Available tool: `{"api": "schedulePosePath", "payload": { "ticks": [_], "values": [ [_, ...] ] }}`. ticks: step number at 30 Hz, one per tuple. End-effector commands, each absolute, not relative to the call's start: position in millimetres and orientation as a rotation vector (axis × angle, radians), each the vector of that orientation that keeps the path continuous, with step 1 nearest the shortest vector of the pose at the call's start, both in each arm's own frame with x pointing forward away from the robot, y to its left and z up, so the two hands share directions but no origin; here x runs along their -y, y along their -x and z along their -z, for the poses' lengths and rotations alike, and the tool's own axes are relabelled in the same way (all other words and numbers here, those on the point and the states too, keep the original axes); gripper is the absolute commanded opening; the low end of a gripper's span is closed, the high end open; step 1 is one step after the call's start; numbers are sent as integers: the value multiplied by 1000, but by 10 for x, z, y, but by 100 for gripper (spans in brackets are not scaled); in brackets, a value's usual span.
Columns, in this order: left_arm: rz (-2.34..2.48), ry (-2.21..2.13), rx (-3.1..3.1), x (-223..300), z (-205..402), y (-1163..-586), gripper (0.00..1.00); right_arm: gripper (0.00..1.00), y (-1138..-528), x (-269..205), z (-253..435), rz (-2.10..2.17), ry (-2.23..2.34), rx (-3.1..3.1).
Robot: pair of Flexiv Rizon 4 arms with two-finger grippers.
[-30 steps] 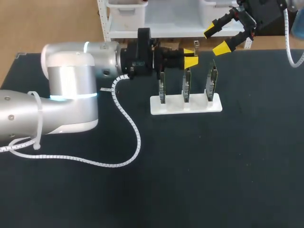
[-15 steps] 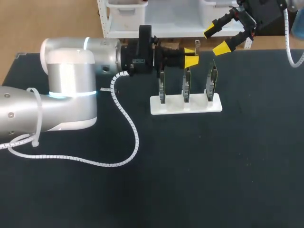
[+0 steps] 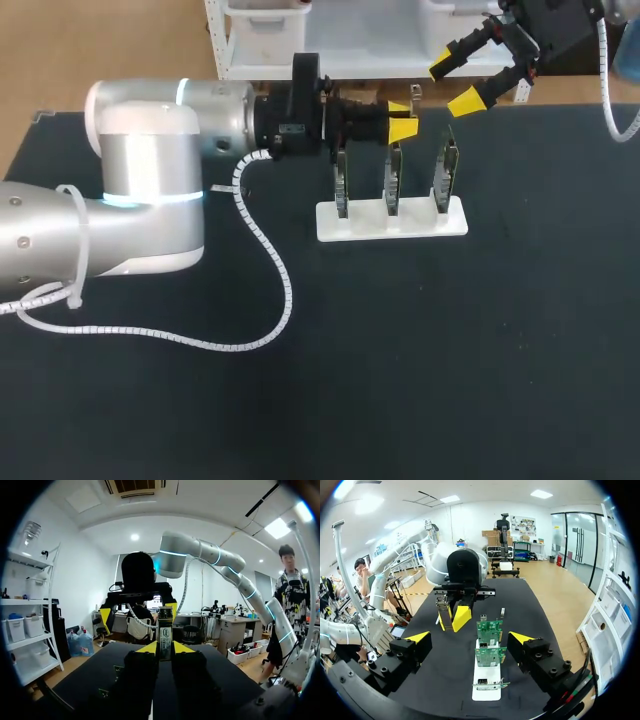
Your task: Pick up the optical module with the left hand, and insert it into the network port with the right hand.
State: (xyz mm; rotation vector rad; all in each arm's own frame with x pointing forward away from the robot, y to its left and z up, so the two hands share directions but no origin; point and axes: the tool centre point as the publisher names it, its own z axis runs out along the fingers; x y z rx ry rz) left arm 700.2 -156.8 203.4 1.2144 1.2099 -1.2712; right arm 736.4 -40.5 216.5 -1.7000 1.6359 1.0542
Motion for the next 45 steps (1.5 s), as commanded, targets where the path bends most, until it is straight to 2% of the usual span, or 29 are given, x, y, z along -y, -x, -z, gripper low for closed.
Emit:
{"api": "schedulePosePath", "payload": {
  "ticks": [1,26,35,45],
  "values": [
    [1274,-1219,-1211,1571,-2035,-7019,0,100,-7374,404,-2163,-1056,1701,-1635],
    [1274,-1219,-1211,1571,-2035,-7019,0,100,-7016,141,-2386,-1010,1749,-1577],
    [1274,-1219,-1211,1571,-2035,-7019,0,100,-7108,-90,-2411,-986,1828,-1453],
    [1274,-1219,-1211,1571,-2035,-7019,0,100,-7262,-114,-2355,-1011,1819,-1468]
  ]
}}
